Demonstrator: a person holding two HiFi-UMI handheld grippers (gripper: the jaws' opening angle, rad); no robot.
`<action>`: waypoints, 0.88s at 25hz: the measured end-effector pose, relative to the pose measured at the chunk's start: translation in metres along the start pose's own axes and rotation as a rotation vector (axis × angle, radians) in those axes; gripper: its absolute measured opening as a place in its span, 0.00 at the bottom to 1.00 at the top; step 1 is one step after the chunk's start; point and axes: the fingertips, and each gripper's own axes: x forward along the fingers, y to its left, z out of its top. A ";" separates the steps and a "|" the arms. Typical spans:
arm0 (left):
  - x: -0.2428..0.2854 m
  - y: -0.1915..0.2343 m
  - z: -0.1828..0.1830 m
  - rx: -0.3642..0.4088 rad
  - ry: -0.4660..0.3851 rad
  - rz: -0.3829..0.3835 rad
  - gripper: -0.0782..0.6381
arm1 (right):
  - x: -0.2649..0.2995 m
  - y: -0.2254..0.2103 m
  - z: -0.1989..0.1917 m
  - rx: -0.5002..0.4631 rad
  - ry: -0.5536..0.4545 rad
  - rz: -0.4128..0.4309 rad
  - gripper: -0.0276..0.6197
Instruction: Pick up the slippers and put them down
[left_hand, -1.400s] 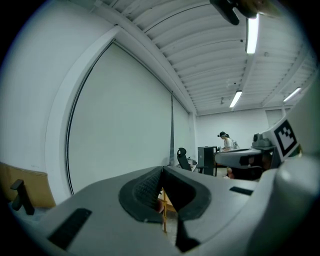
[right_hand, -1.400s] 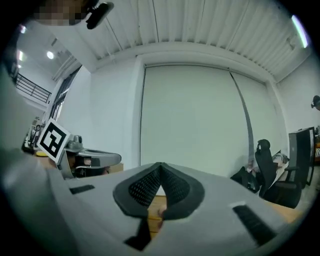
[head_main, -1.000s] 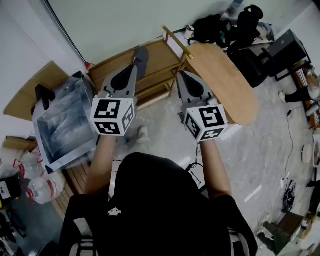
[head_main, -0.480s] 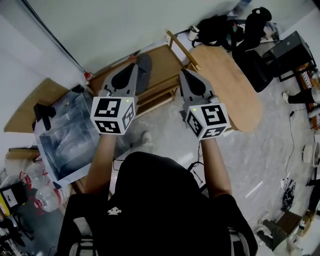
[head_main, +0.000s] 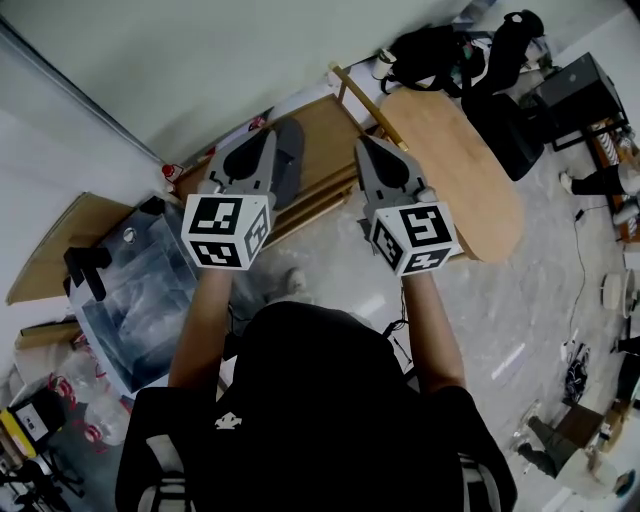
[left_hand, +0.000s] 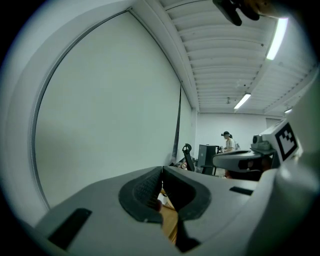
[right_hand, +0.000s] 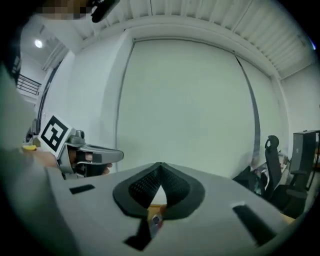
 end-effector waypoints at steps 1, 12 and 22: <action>0.003 0.004 -0.001 -0.003 0.000 -0.004 0.12 | 0.005 0.000 0.000 -0.003 0.004 -0.002 0.02; 0.022 0.027 -0.025 -0.016 0.044 -0.027 0.12 | 0.032 -0.005 -0.018 0.028 0.034 -0.018 0.02; 0.040 0.038 -0.045 -0.042 0.079 -0.022 0.12 | 0.058 -0.017 -0.033 0.057 0.065 0.000 0.02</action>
